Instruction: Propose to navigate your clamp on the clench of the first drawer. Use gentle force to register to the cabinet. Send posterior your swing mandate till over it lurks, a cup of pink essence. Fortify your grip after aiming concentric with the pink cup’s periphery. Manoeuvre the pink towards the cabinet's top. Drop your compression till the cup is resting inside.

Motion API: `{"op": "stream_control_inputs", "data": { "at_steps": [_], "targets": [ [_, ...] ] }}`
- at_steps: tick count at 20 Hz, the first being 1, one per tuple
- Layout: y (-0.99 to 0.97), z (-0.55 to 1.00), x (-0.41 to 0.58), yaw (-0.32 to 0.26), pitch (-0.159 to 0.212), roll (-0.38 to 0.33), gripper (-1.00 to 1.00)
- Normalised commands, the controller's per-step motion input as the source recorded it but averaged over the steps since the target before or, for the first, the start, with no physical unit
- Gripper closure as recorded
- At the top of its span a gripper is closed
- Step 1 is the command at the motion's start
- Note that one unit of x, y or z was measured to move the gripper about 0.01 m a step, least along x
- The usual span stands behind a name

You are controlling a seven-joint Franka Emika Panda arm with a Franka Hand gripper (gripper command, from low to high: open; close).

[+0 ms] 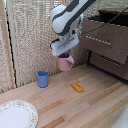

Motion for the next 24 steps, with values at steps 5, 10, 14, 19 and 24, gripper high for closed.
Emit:
{"op": "stream_control_inputs", "data": {
  "at_steps": [5, 10, 14, 19, 24],
  "targets": [
    [0.09, 0.55, -0.085, -0.347, -0.099, 0.035, 1.00],
    [0.01, 0.71, -0.089, -0.345, -0.058, 0.033, 1.00],
    [-0.04, 0.81, -0.070, -0.338, -0.013, 0.039, 1.00],
    [0.00, 0.74, -0.067, -0.349, -0.041, 0.015, 1.00],
    [0.02, 0.65, -0.050, -0.355, -0.068, 0.000, 1.00]
  ]
}}
